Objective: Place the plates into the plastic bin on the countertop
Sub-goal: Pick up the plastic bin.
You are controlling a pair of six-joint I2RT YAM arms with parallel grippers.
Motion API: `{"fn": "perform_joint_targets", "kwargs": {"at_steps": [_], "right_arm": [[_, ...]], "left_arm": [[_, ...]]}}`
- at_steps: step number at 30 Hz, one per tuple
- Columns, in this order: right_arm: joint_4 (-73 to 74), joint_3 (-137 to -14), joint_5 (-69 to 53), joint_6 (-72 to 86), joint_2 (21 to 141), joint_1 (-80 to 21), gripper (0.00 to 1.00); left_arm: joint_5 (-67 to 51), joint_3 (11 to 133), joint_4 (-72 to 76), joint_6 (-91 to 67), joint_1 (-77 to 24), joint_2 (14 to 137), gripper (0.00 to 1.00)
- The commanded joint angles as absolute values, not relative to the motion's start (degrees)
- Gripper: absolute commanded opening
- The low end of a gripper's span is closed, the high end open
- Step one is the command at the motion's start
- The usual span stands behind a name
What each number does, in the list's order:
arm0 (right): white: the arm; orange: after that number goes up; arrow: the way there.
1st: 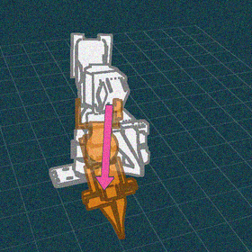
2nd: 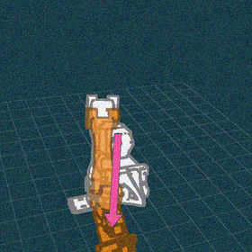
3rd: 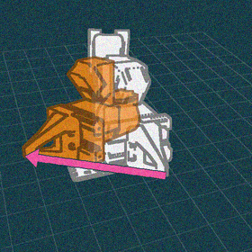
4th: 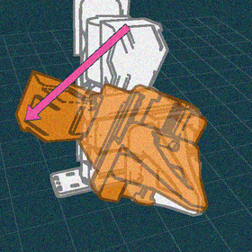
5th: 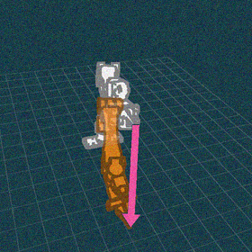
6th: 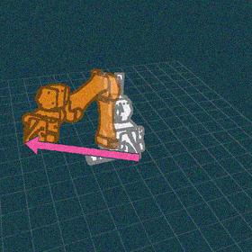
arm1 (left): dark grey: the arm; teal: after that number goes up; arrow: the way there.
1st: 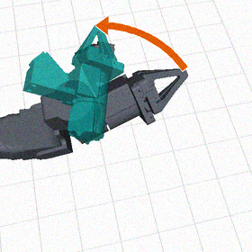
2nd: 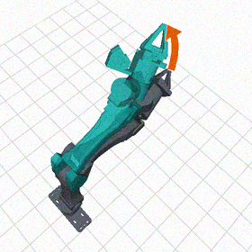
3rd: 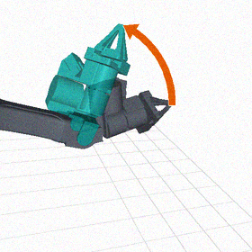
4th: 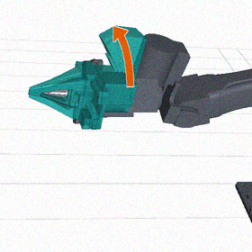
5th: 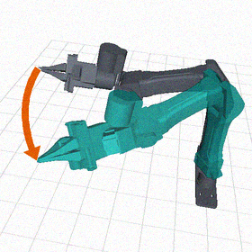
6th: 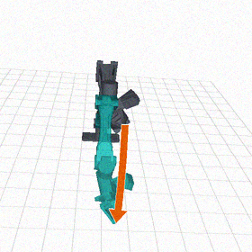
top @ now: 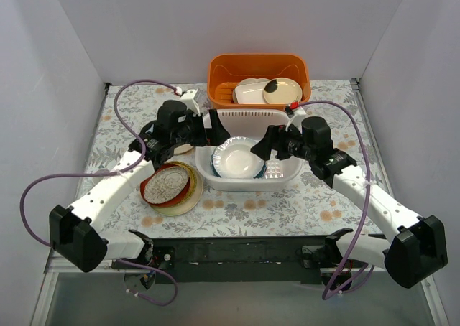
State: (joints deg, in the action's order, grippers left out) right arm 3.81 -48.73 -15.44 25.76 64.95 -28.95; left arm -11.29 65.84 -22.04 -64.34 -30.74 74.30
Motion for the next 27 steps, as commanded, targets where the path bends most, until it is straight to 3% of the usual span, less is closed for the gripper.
{"fn": "perform_joint_targets", "kwargs": {"at_steps": [1,8,15,27], "right_arm": [[0.53,-50.19,-17.14,25.58,65.04,-29.18,0.98],[0.53,-46.59,-16.79,26.63,62.32,-29.09,0.98],[-0.09,-47.37,-17.4,26.1,62.49,-29.09,0.98],[-1.76,-47.99,-20.04,25.75,65.3,-29.09,0.98]], "left_arm": [[-6.42,64.16,-23.02,-63.81,-30.32,69.7,0.98],[-7.81,60.84,-24.17,-64.86,-28.13,68.56,0.98],[-15.99,58.36,-24.95,-65.75,-18.04,66.97,0.98],[-16.61,58.71,-36.65,-62.58,-6.08,70.39,0.95]]}}
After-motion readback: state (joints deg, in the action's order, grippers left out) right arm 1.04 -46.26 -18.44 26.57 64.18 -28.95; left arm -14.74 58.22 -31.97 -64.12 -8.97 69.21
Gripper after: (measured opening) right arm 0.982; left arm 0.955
